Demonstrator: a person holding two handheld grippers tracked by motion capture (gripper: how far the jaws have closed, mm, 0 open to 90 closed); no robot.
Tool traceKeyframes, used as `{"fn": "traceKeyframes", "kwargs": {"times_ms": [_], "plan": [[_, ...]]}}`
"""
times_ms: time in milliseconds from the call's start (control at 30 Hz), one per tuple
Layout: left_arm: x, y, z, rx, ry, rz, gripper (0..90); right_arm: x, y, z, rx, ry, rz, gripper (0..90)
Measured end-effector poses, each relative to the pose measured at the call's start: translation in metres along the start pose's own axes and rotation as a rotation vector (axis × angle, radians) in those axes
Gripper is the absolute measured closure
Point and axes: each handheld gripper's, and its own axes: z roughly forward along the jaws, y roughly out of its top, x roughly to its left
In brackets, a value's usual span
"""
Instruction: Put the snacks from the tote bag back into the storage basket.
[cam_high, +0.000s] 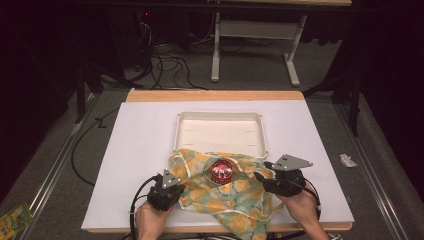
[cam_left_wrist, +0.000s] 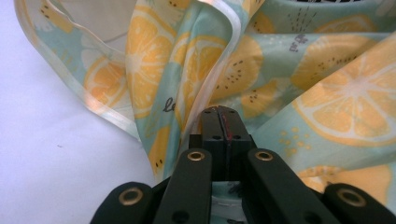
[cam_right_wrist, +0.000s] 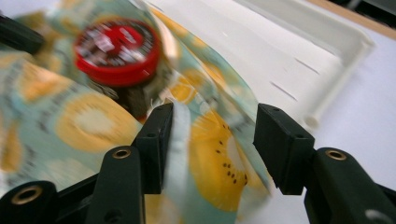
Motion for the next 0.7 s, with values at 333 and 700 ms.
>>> {"fn": "traceKeyframes", "kwargs": {"times_ms": [333, 700], "plan": [[-0.002, 0.002, -0.002, -0.007, -0.020, 0.007, 90.0, 0.015, 0.015, -0.004, -0.029, 0.068, -0.012, 55.4], [-0.002, -0.001, -0.003, -0.007, -0.017, 0.008, 90.0, 0.016, 0.004, 0.059, 0.149, 0.081, -0.033, 86.4]]}}
